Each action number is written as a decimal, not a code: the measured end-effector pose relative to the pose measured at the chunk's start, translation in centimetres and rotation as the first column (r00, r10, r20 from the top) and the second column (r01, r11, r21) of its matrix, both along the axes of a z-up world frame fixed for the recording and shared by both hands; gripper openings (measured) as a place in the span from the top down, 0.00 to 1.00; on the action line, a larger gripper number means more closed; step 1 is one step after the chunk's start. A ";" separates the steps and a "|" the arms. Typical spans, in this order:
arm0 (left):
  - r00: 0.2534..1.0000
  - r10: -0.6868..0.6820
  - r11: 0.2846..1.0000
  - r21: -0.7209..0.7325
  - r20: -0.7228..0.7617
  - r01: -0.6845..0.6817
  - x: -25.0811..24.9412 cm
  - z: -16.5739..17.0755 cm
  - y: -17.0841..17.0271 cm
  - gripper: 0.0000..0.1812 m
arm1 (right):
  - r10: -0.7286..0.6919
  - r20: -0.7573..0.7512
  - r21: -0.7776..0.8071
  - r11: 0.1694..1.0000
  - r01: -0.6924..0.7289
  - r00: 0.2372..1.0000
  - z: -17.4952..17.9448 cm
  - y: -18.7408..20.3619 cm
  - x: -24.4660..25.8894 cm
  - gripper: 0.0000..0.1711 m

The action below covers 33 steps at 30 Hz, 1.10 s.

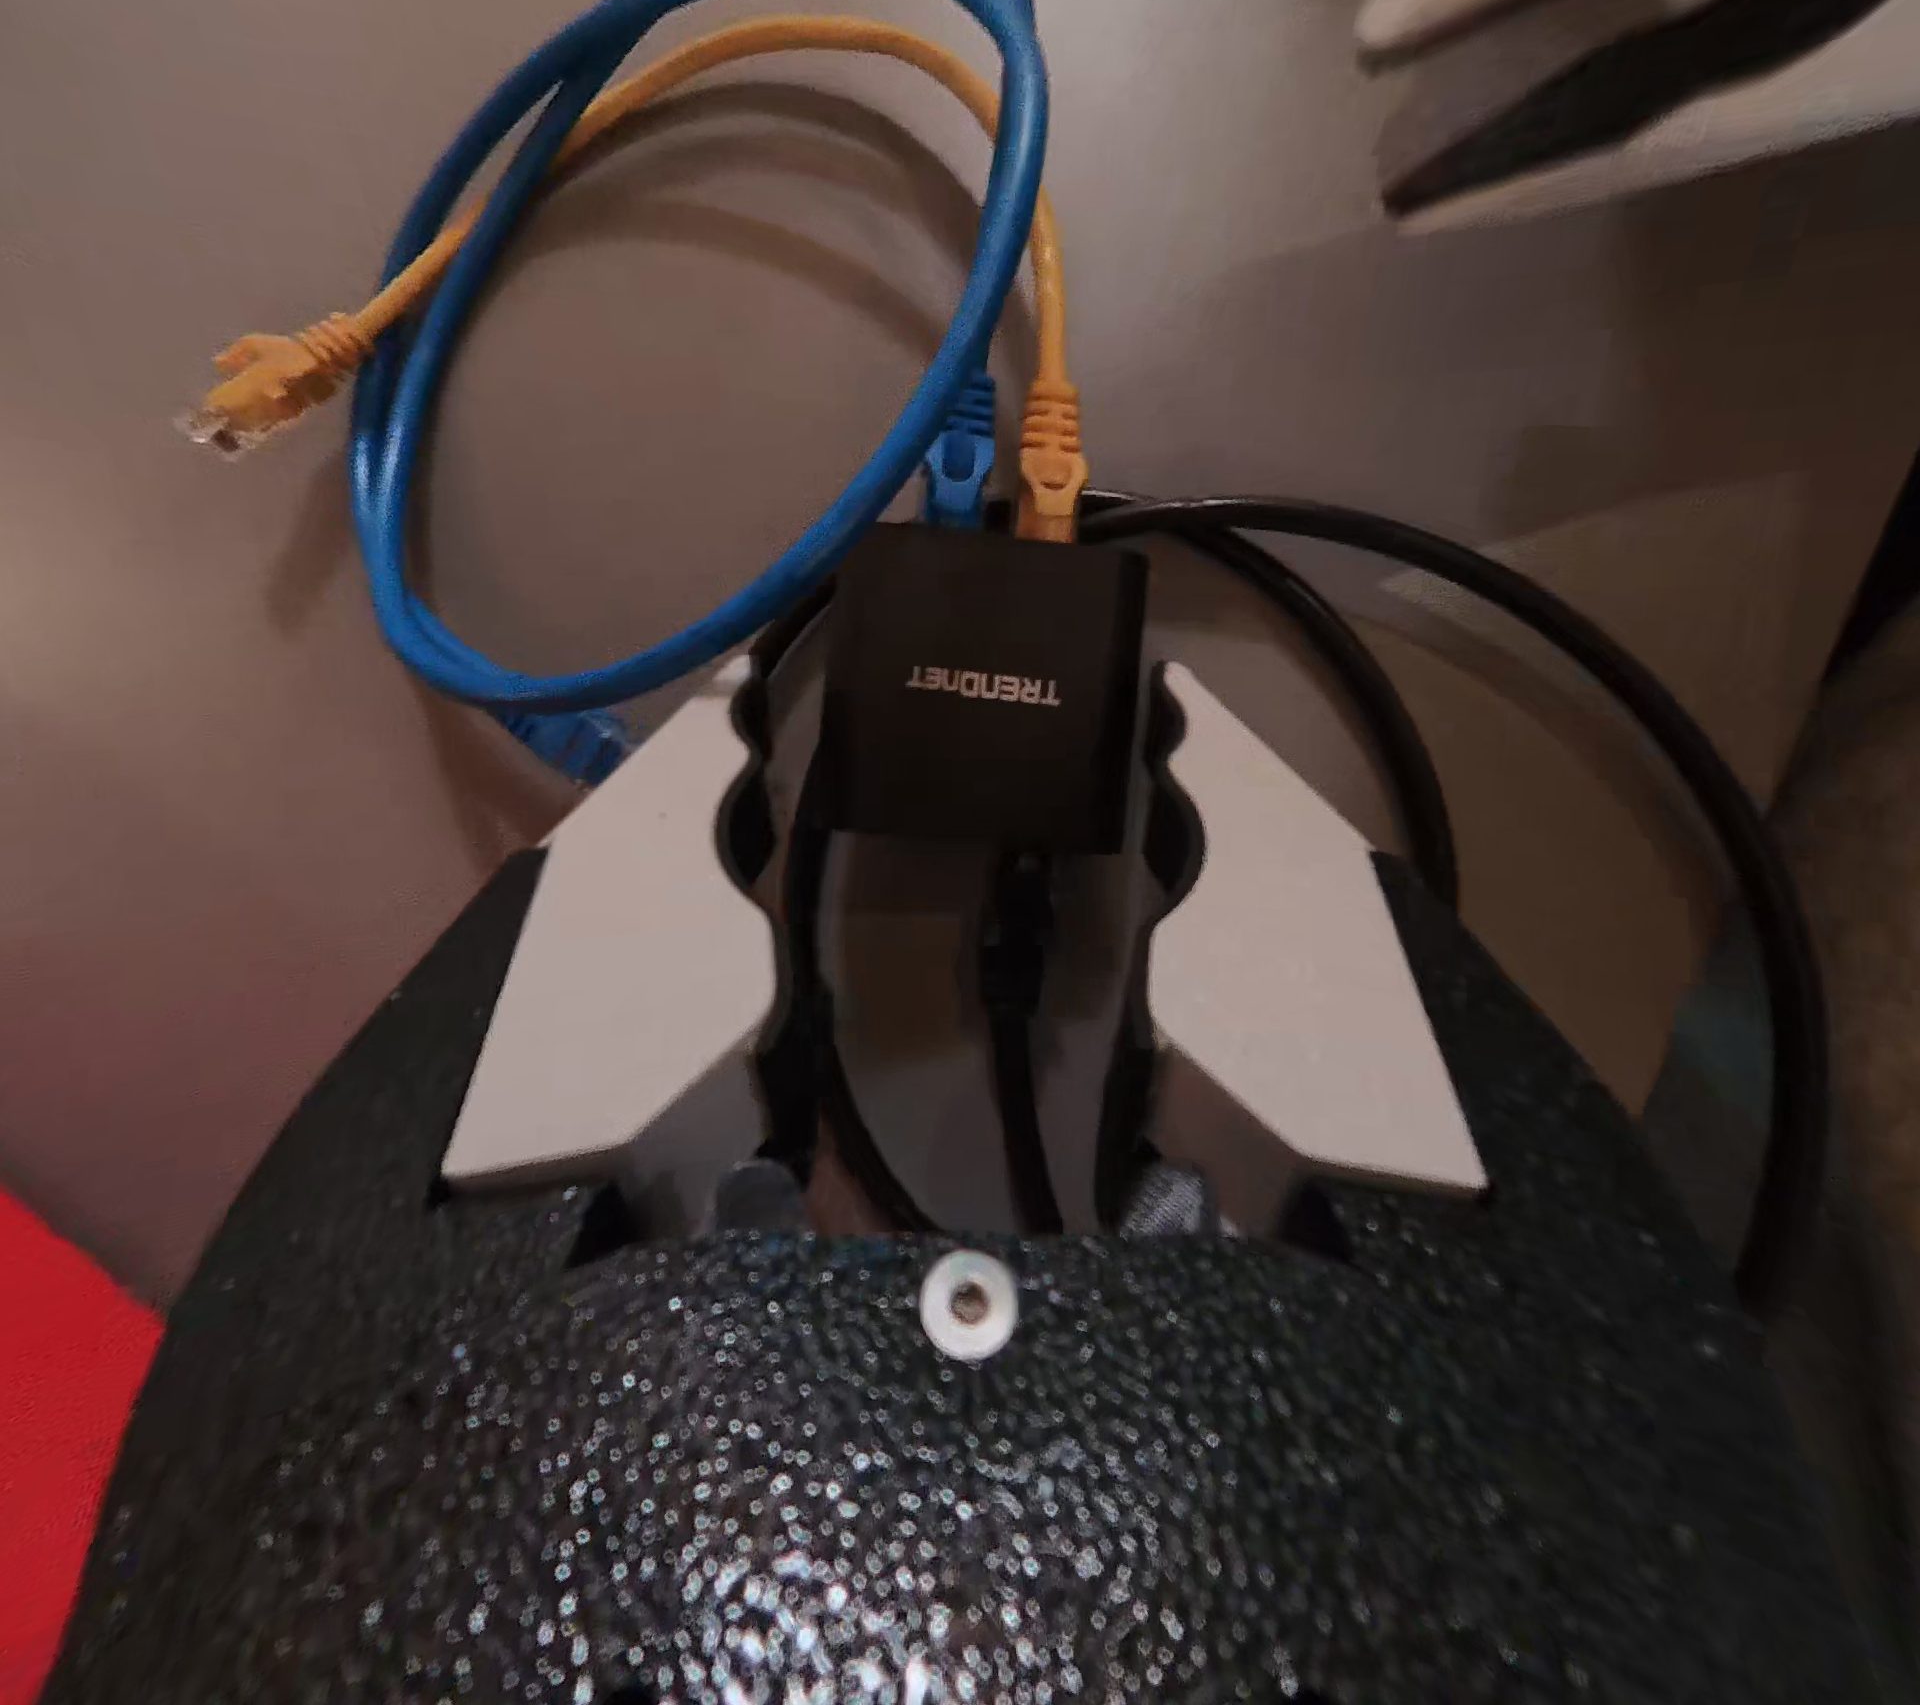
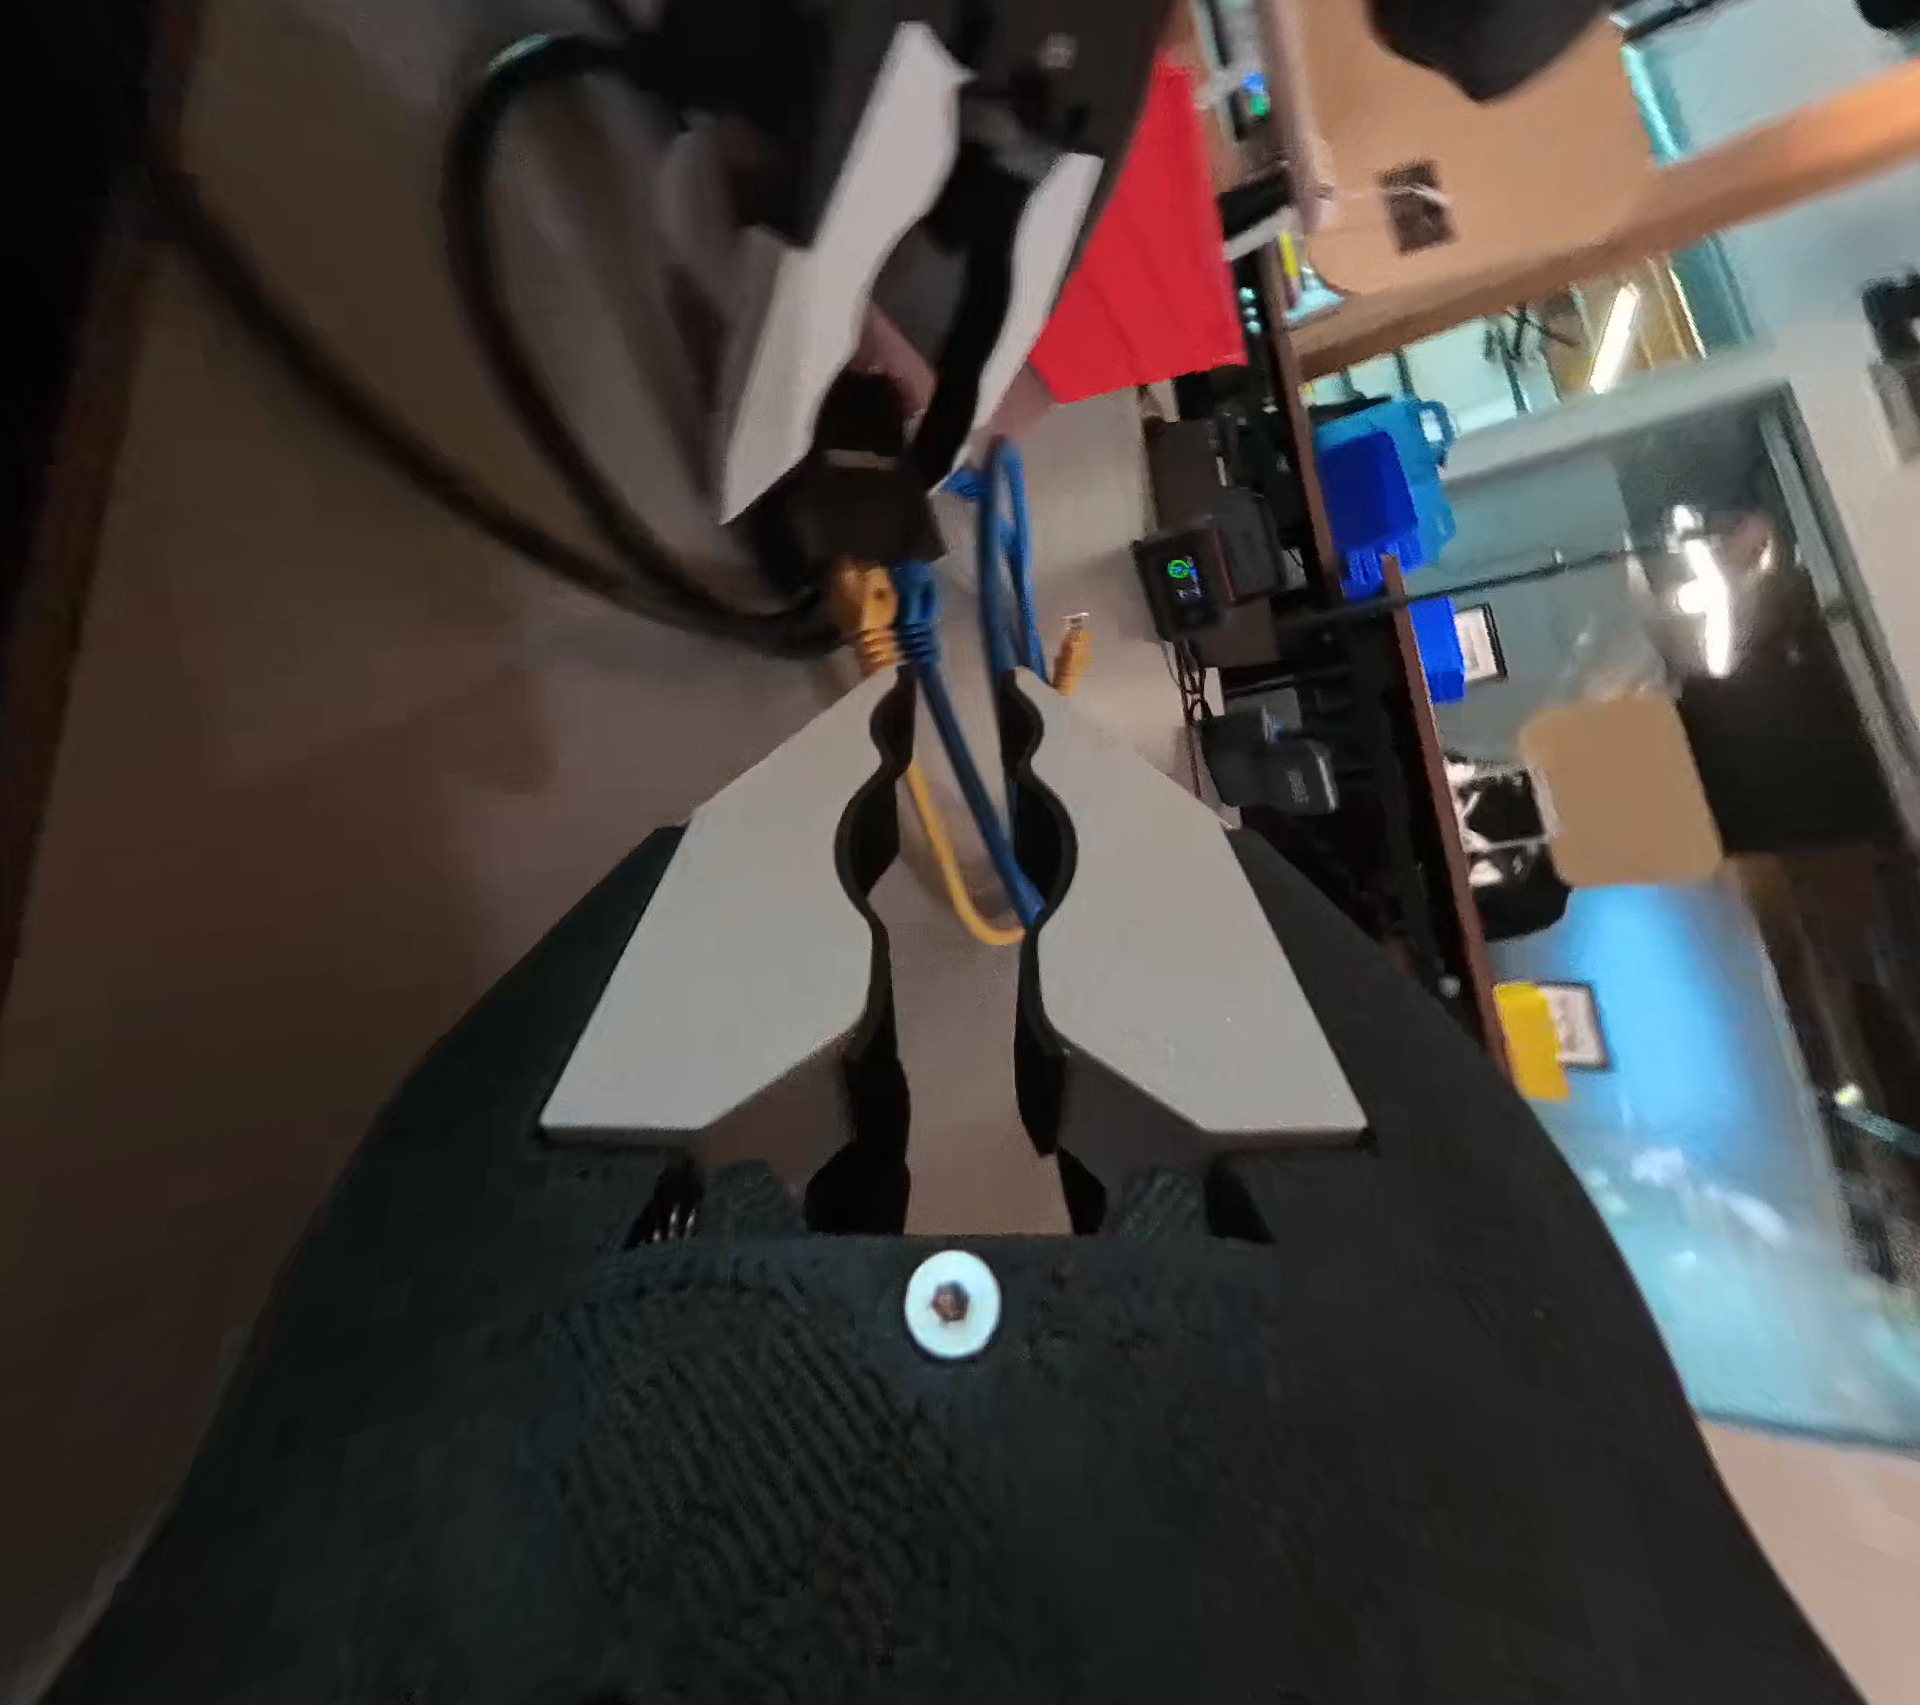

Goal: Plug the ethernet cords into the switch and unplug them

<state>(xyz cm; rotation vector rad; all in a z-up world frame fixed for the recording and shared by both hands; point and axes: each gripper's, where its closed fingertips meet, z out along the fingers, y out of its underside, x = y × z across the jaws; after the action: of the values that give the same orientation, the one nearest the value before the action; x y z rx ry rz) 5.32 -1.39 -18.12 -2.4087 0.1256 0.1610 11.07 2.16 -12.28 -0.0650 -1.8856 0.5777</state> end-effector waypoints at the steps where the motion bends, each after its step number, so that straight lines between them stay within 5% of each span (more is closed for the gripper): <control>1: 0.999 -0.012 1.000 0.001 0.037 0.012 0.4 -0.1 0.1 0.67 | 0.009 -0.006 0.058 0.998 -0.009 1.000 -0.4 -0.1 0.1 0.92; 9: 0.947 0.014 0.999 0.028 0.322 -0.024 0.8 0.1 0.0 0.67 | 0.012 -0.028 0.166 0.986 -0.007 1.000 -2.0 -0.4 -0.9 0.86; 17: 0.862 -0.146 0.988 0.026 0.485 0.153 4.1 1.1 -1.9 0.67 | 0.092 -0.148 0.327 0.944 -0.039 0.985 -2.0 -2.4 -1.4 0.84; 23: 0.772 -0.245 0.969 0.110 0.587 0.224 5.9 2.1 -2.1 0.67 | 0.146 -0.117 0.291 0.951 -0.107 0.982 -2.3 -5.0 -0.9 0.87; 29: 0.832 -0.238 0.970 0.169 0.501 0.176 4.8 2.0 -1.3 0.66 | 0.062 -0.086 0.252 0.967 -0.038 0.994 -2.8 -4.2 -1.9 0.88; 33: 0.941 -0.257 0.957 0.196 0.221 0.216 3.5 2.3 -1.1 0.60 | 0.004 -0.033 0.167 0.986 0.001 0.999 -2.9 -3.3 -2.4 0.88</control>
<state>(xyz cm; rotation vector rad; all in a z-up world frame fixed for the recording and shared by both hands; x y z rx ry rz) 8.86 -2.46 -15.79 -2.2010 0.2759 -0.2291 8.63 -1.14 -15.15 0.0555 -1.8947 0.4174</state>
